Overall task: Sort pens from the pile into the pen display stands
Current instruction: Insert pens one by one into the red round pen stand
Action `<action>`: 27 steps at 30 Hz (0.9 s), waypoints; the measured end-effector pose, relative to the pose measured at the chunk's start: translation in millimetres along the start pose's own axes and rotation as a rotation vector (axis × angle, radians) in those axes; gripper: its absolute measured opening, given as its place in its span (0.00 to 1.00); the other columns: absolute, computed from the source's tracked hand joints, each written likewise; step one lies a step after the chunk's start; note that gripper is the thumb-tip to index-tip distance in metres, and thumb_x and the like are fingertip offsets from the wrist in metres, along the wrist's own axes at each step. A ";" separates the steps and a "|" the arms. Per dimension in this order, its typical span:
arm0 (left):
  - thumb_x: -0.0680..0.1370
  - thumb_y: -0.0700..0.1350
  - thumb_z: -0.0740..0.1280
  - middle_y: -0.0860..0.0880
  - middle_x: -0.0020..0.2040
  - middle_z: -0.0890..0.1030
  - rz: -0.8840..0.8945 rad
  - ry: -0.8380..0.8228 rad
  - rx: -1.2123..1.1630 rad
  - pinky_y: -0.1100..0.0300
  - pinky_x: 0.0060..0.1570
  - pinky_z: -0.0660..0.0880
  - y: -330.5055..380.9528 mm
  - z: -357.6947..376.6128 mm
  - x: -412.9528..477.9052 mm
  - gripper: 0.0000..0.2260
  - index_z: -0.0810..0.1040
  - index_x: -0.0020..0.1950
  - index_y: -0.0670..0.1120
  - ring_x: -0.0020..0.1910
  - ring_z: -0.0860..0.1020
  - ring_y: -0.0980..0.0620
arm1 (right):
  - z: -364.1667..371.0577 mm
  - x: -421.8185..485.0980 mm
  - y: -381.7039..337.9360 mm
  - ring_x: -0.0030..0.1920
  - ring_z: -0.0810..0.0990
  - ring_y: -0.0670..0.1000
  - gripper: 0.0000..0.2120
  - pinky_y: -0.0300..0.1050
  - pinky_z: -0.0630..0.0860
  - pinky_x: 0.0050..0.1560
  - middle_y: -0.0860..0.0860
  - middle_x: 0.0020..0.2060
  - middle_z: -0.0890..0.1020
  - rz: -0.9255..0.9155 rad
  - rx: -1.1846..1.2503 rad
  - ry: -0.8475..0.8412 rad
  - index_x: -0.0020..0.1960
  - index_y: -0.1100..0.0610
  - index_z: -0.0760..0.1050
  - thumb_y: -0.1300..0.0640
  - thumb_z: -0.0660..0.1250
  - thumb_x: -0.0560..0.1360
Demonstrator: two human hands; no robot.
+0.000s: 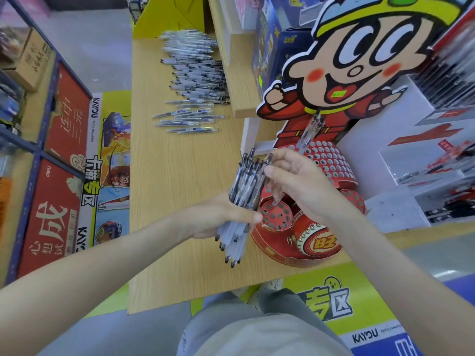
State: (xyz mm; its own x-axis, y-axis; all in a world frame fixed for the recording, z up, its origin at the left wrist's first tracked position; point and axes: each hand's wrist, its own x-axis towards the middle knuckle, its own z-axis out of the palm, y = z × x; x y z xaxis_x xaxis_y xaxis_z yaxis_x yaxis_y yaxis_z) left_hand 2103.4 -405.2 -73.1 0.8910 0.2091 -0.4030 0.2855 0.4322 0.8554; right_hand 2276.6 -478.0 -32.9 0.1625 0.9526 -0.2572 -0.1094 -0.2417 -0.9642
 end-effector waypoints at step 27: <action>0.65 0.34 0.67 0.42 0.39 0.69 -0.066 0.198 0.060 0.57 0.37 0.67 -2.4 -18.2 22.0 0.09 0.69 0.39 0.42 0.36 0.69 0.48 | -20.6 -30.5 10.5 0.54 0.75 0.36 0.09 0.26 0.68 0.53 0.42 0.49 0.81 -0.166 -0.759 0.171 0.52 0.47 0.76 0.60 0.65 0.77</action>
State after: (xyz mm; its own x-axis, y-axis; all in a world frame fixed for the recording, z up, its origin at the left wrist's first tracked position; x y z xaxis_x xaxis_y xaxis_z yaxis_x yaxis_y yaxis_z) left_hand 2115.9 -385.6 -90.0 0.7845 0.3533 -0.5097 0.3666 0.3987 0.8406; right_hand 2290.8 -513.4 -36.5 0.2736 0.9603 -0.0536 0.6171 -0.2180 -0.7561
